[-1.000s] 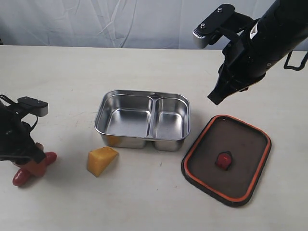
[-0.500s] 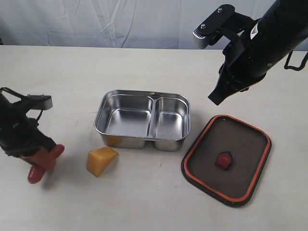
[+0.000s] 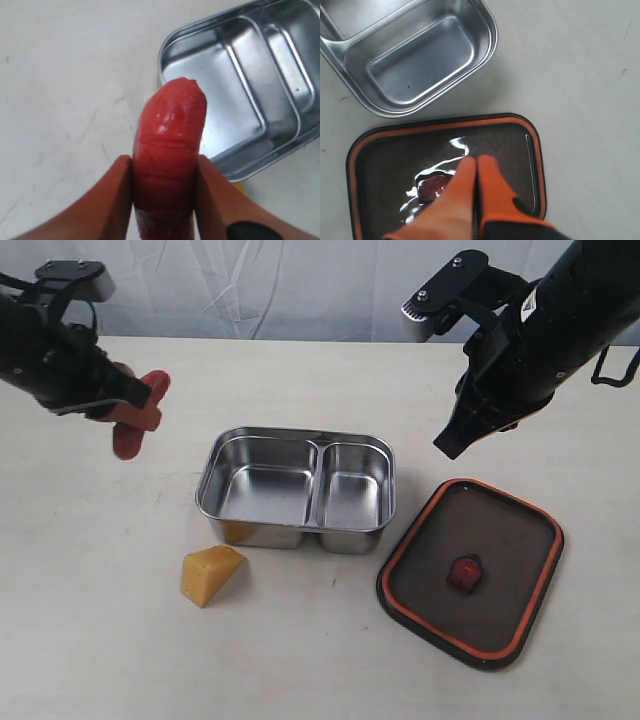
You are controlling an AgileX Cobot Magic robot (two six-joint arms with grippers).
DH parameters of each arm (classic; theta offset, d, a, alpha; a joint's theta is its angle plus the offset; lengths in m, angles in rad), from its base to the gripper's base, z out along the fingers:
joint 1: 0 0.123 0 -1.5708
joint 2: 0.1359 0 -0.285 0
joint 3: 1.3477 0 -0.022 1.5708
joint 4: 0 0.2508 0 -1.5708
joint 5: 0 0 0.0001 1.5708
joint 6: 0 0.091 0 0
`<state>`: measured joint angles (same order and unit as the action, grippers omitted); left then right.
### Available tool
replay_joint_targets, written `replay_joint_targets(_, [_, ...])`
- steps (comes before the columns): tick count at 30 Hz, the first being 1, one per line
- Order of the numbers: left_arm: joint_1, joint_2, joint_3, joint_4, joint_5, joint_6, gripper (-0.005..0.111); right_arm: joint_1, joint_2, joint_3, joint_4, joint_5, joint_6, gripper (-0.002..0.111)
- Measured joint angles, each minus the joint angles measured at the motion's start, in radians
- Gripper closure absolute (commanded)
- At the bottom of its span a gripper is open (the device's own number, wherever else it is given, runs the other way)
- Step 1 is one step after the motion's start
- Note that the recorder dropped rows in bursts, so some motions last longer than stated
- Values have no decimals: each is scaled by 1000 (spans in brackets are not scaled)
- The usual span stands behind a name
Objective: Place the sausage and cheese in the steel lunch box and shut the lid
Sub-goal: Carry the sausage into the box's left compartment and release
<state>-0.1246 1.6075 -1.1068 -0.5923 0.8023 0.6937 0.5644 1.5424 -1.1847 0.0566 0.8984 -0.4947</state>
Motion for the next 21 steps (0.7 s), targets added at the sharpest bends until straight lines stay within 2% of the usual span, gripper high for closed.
replay_joint_targets(6, [-133, 71, -48, 8, -105, 0, 107, 0, 0, 0, 2, 7, 5, 108])
replay_joint_targets(16, [-210, 229, -129, 23, -113, 2, 107, 0, 0, 0, 4, 39, 19, 108])
replay_joint_targets(21, [-241, 262, -158, 23, -94, 4, 93, 0, 0, 0, 4, 43, 28, 108])
